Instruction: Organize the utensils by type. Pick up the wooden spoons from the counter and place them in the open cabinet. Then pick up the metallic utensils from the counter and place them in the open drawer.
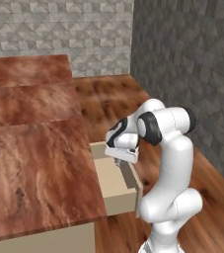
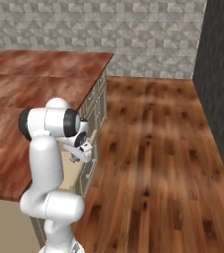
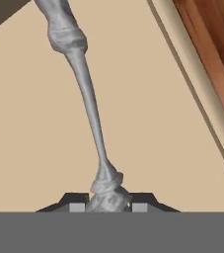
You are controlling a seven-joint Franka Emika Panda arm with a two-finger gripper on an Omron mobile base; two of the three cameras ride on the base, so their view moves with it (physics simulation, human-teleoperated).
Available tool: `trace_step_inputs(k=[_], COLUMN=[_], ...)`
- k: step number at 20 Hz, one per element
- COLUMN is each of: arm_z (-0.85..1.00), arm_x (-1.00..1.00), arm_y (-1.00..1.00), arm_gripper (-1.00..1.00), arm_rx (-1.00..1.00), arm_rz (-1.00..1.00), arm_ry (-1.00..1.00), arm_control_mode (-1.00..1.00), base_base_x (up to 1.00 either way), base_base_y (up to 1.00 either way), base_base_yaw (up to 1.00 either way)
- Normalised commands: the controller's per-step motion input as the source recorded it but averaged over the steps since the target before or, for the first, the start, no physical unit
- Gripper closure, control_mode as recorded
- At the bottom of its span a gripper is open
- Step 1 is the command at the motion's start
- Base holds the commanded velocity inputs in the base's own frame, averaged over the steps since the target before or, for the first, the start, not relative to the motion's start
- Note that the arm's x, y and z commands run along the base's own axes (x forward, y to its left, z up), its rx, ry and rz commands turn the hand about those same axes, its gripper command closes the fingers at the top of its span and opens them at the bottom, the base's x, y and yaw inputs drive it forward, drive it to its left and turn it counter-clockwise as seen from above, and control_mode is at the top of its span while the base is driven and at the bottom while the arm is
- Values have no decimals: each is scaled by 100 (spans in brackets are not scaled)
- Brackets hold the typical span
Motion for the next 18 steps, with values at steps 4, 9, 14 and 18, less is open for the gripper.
trace_step_inputs(k=[4, 9, 14, 18], arm_z=[-74, -78, -81, -67], arm_x=[0, 0, 0, 1], arm_y=[-60, -67, -73, -79], arm_gripper=[100, 100, 100, 100], arm_rx=[-1, 0, -2, -2], arm_rz=[0, 0, 0, 0], arm_ry=[8, 12, 12, 10], arm_control_mode=[-100, -100, -100, -100], base_base_x=[0, 0, 0, 0], base_base_y=[0, 0, 0, 0], base_base_yaw=[0, 0, 0, 0])
